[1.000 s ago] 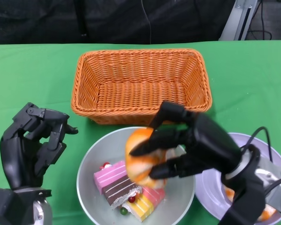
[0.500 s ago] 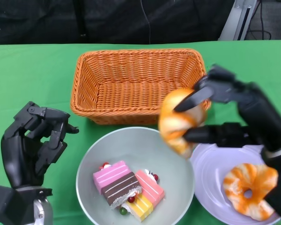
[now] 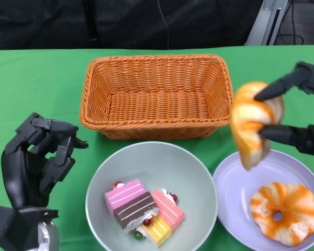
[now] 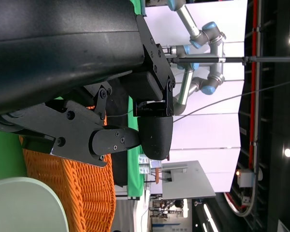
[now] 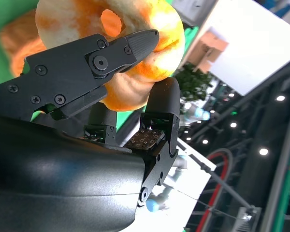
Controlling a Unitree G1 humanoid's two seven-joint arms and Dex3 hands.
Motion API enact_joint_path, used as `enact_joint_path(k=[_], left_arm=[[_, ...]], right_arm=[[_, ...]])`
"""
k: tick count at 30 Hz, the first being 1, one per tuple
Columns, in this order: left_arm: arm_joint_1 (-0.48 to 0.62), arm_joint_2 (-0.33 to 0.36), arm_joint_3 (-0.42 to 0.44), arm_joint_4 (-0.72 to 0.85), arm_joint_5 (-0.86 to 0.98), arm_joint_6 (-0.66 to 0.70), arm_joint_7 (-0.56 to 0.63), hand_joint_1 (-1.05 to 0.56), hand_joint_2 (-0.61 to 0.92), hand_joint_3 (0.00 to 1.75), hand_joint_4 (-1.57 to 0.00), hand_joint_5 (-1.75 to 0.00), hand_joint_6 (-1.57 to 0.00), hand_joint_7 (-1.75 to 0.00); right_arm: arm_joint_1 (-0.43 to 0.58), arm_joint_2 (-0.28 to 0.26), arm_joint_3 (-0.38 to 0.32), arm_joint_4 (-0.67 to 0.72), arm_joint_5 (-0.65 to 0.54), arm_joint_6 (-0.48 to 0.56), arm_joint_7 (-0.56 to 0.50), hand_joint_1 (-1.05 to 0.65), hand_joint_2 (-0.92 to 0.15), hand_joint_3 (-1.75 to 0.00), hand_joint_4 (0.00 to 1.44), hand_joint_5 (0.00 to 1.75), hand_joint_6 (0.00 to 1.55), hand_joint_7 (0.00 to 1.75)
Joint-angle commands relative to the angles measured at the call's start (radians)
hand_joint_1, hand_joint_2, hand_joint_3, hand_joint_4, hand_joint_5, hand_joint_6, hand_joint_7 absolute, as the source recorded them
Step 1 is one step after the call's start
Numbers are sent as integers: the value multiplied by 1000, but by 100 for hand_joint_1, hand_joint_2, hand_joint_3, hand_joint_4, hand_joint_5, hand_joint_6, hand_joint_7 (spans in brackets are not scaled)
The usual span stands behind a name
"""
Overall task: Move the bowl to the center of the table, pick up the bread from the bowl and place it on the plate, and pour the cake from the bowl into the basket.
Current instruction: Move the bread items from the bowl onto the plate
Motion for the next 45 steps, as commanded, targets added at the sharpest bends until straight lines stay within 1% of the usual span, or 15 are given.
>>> enact_joint_path(k=[1,6,10,14,22,25,28,31,35,37,38,39,41,44,45], left_arm=[[-9,18,5,0,5,0,12,-13,86,51,-83,-142,-88,-109],[-8,23,6,0,-3,5,3,-13,86,51,-84,-142,-88,-109],[-7,26,6,3,-10,3,-3,-13,86,50,-84,-142,-88,-109],[-5,29,5,5,-8,-1,-4,-13,85,50,-83,-142,-88,-109],[-3,29,2,9,-5,-7,-3,-14,86,50,-83,-142,-87,-110],[-4,29,2,13,-6,-12,-7,-14,85,49,-83,-142,-87,-110],[-3,28,1,15,-3,-14,-3,-14,85,50,-83,-142,-87,-111],[-1,27,1,12,-1,-12,0,-14,85,50,-83,-143,-87,-111],[1,26,0,9,1,-9,3,-14,85,50,-83,-143,-87,-111],[0,25,0,11,-3,-12,0,-13,86,51,-83,-142,-87,-111],[0,25,0,10,-2,-12,1,-13,86,51,-83,-142,-87,-111],[0,24,0,9,-1,-12,3,-13,86,51,-83,-142,-87,-111],[2,25,-1,7,3,-11,7,-13,86,52,-83,-142,-87,-111],[2,25,-2,4,-9,-5,-4,-14,85,51,-82,-143,-86,-111],[3,25,-2,3,-3,-5,2,-14,85,51,-82,-143,-86,-111]], right_arm=[[33,-30,-33,45,-25,-4,25,-21,-92,-22,72,157,67,123],[48,-51,-47,146,-99,-21,39,-14,-92,-18,77,155,66,123],[45,-60,-48,228,-158,-41,33,-10,-92,-15,80,148,68,114],[40,-64,-43,284,-203,-44,24,-8,-92,-15,79,143,70,105],[-4,-63,-19,422,-219,-71,57,-11,-92,-14,76,143,72,98],[-14,-65,-3,449,-227,-49,75,-13,-92,-15,73,145,71,96],[-34,-57,21,504,-251,-60,71,-13,-92,-14,71,144,72,95],[-58,-49,40,564,-265,-76,64,-12,-92,-13,73,143,74,90],[-93,-43,69,635,-296,-92,43,-12,-92,-10,77,137,80,78],[-108,-48,86,654,-305,-74,54,-13,-92,-12,77,134,80,75],[-115,-52,95,660,-311,-62,61,-14,-92,-12,76,130,81,71],[-118,-55,101,663,-314,-55,65,-15,-92,-13,77,122,83,61],[-121,-62,112,659,-327,-38,69,-16,-92,-12,78,111,86,50],[-122,-78,131,647,-351,-16,77,-18,-92,-13,79,106,86,40],[-121,-84,136,644,-361,-18,74,-19,-92,-11,79,100,88,34]])
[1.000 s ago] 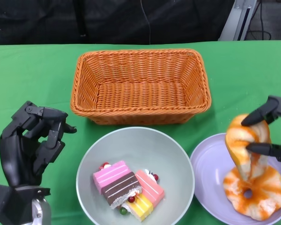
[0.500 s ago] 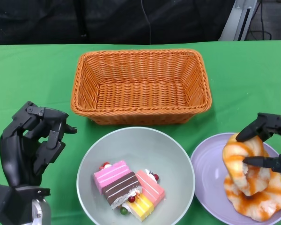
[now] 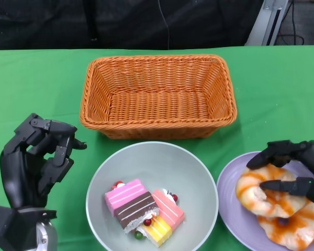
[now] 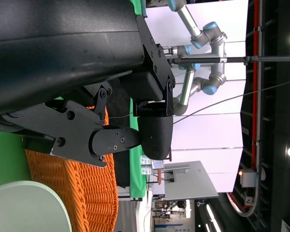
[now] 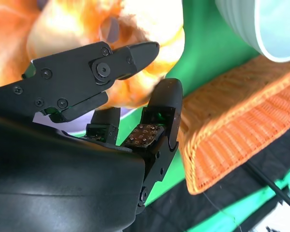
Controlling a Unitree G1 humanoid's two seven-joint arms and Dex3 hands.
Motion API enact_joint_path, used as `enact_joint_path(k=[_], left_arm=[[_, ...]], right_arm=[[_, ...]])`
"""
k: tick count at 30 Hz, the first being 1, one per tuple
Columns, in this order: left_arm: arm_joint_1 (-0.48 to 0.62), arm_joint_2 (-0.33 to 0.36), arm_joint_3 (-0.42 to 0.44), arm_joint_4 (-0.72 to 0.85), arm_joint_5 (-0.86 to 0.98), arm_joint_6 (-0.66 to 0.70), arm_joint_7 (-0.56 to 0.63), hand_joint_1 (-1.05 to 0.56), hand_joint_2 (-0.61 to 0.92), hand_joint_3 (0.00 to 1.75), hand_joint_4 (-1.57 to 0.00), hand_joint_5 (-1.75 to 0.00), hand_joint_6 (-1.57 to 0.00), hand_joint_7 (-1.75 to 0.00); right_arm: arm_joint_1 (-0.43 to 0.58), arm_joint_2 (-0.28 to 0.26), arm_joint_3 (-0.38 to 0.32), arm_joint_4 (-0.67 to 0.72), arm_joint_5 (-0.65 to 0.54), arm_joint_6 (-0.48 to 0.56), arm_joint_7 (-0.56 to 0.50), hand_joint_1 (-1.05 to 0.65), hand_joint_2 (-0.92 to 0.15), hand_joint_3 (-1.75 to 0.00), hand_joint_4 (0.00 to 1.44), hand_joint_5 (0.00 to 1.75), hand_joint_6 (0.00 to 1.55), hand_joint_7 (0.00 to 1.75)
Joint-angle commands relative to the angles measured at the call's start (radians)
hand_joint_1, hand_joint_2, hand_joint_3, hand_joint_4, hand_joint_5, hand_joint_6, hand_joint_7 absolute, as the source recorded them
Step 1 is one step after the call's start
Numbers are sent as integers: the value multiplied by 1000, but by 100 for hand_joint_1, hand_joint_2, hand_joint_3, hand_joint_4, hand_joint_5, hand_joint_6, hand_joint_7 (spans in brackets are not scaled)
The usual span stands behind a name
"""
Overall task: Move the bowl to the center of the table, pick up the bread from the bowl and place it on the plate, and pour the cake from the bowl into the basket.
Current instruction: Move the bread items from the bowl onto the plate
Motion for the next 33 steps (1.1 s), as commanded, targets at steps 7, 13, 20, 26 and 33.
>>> enact_joint_path(k=[7,13,20,26,33], left_arm=[[2,14,5,-3,3,-1,6,-14,86,50,-82,-142,-87,-110],[1,14,6,5,5,-7,6,-13,86,48,-82,-143,-88,-110],[2,11,4,6,1,-5,1,-14,86,48,-83,-144,-88,-110],[0,15,7,16,4,-6,4,-12,86,48,-83,-145,-87,-111],[-3,13,8,19,-17,-5,-12,-12,85,49,-83,-143,-88,-108]], right_arm=[[7,-66,30,-18,-71,-26,-8,-22,-92,-4,68,43,74,2],[12,-61,16,-21,-46,-78,-20,-39,-92,-1,52,11,39,0],[12,-48,6,-8,-25,-147,-52,-47,-92,-5,47,6,35,1],[14,-47,10,-19,-13,-160,-50,-50,-92,-6,44,4,35,1],[10,-16,-23,-6,57,-233,-63,-54,-92,-3,48,5,39,2]])
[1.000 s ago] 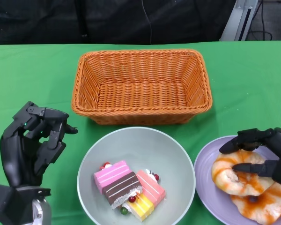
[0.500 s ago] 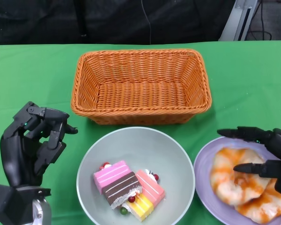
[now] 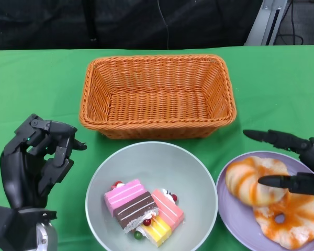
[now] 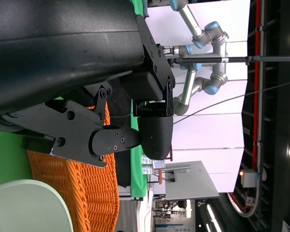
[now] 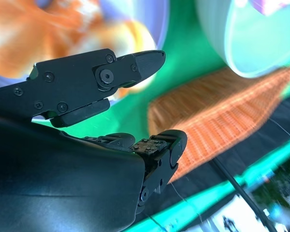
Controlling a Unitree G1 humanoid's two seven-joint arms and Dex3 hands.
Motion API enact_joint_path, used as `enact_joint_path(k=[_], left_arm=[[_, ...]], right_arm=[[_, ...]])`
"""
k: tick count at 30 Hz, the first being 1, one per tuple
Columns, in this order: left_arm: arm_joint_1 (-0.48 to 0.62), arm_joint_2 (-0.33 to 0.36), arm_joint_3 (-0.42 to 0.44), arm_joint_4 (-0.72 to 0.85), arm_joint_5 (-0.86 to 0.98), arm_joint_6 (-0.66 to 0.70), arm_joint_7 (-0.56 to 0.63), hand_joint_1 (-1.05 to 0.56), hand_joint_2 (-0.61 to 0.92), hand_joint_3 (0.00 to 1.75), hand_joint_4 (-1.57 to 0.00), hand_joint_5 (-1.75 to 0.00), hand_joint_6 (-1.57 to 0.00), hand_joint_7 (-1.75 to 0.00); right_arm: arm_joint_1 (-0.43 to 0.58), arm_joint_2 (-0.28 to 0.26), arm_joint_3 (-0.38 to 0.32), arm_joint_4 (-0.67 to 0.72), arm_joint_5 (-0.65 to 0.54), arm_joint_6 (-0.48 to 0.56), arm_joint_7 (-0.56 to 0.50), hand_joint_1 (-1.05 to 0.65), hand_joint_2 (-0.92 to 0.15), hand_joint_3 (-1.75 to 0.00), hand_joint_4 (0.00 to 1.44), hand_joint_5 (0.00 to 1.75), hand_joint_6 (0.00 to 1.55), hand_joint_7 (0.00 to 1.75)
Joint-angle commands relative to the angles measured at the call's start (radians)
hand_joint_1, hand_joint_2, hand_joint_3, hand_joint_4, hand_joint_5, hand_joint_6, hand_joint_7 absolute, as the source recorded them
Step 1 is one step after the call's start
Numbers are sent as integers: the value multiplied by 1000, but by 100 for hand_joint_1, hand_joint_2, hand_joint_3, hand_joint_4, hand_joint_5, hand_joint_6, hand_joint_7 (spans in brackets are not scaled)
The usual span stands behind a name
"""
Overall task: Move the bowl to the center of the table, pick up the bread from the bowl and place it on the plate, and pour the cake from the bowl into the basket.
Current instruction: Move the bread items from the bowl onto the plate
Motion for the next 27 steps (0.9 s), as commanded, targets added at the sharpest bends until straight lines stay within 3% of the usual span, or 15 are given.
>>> enact_joint_path(k=[1,7,16,17,20,22,23,24,25,27], left_arm=[[-4,13,8,15,-16,-6,-13,-12,86,48,-84,-143,-89,-108],[-6,15,10,17,-27,-2,-27,-13,86,47,-85,-141,-90,-106],[-13,29,18,24,-21,-6,-25,-12,88,47,-83,-141,-89,-107],[-13,31,18,24,-22,-7,-29,-13,88,46,-83,-141,-89,-106],[-14,35,18,27,-24,-15,-40,-13,89,42,-83,-138,-90,-103],[-14,38,17,29,-23,-22,-44,-13,91,38,-83,-137,-91,-101],[-13,40,17,29,-23,-25,-48,-13,92,38,-84,-136,-91,-100],[-14,40,17,30,-24,-29,-50,-13,92,37,-83,-136,-91,-100],[-14,40,17,30,-25,-32,-51,-13,92,37,-84,-136,-91,-100],[-14,42,17,31,-19,-35,-47,-14,92,37,-84,-136,-91,-100]], right_arm=[[9,12,-40,-21,66,-27,-7,-53,-92,-3,48,4,40,2],[35,49,-128,-190,242,11,6,-43,-92,-3,58,9,47,4],[85,90,-245,-421,490,102,44,-24,-92,-16,67,17,55,7],[89,99,-254,-425,508,99,49,-22,-92,-18,68,29,60,9],[99,118,-268,-421,532,94,72,-18,-91,-20,49,91,65,19],[107,130,-271,-418,546,94,90,-8,-89,-28,49,108,69,28],[109,139,-274,-411,548,88,94,-3,-81,-47,51,114,70,38],[107,147,-277,-398,548,72,100,4,-69,-77,57,123,73,59],[105,153,-281,-388,546,61,106,10,-63,-95,66,135,77,77],[103,165,-287,-364,528,35,106,15,-57,-117,75,153,76,113]])
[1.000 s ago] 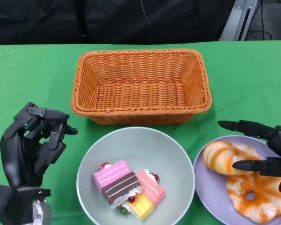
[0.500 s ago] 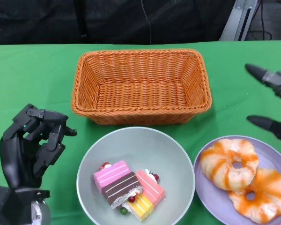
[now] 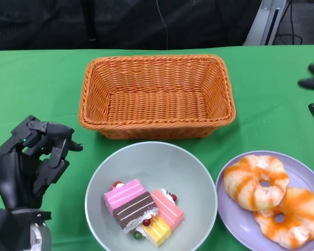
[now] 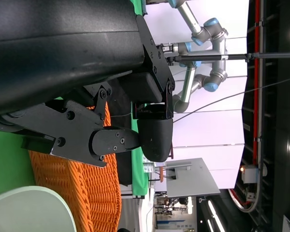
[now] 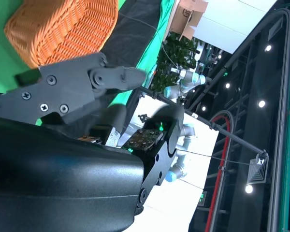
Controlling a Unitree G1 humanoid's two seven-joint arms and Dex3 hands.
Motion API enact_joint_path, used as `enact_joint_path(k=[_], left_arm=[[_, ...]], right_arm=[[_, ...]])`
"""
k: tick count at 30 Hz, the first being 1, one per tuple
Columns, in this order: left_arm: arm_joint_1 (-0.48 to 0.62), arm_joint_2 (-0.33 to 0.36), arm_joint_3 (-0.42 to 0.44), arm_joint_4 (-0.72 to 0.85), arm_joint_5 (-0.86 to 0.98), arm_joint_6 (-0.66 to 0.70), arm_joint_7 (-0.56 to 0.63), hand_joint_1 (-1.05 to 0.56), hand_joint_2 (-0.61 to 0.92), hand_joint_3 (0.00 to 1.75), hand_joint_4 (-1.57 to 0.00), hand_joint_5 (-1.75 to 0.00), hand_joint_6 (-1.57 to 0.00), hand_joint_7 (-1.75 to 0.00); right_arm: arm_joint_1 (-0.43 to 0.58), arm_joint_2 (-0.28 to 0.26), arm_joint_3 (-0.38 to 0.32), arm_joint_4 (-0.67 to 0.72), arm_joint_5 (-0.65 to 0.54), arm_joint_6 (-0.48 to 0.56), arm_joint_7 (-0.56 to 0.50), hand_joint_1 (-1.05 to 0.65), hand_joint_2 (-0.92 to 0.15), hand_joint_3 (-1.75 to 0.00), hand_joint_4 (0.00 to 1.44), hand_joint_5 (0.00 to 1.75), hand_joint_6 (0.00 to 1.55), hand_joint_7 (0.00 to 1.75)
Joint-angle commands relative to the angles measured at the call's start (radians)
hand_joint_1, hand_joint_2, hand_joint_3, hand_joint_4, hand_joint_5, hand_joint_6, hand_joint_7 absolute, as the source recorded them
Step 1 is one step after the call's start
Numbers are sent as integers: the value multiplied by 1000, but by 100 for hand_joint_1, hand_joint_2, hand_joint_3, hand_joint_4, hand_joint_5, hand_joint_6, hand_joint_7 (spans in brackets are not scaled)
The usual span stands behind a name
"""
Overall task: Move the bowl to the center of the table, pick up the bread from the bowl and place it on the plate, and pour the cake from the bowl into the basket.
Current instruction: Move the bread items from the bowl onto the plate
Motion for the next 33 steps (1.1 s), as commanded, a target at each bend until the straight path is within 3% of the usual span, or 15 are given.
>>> enact_joint_path(k=[1,4,12,22,27,33], left_arm=[[-5,20,5,4,-3,-20,-11,-14,92,36,-84,-136,-91,-99],[-2,26,1,7,7,-31,-16,-16,92,35,-83,-137,-91,-99],[11,69,-10,15,124,-97,17,-15,92,38,-77,-137,-86,-101],[26,76,-29,8,153,-129,36,-15,92,33,-81,-129,-91,-92],[24,79,-31,20,164,-146,48,-14,92,35,-81,-130,-91,-93],[27,81,-36,24,163,-145,54,-15,92,34,-80,-131,-90,-95]], right_arm=[[1,16,-29,33,-9,-45,4,15,-58,-119,76,157,75,120],[-2,24,-33,55,-14,-63,18,13,-61,-116,75,163,71,130],[11,32,-28,38,-26,-20,20,10,-62,-113,68,168,65,134],[90,85,-11,-24,2,32,39,4,-58,-119,76,164,65,136],[146,112,11,-70,12,107,40,0,-69,-96,70,162,64,129],[148,138,20,-66,-37,107,14,0,-74,-84,69,161,64,130]])
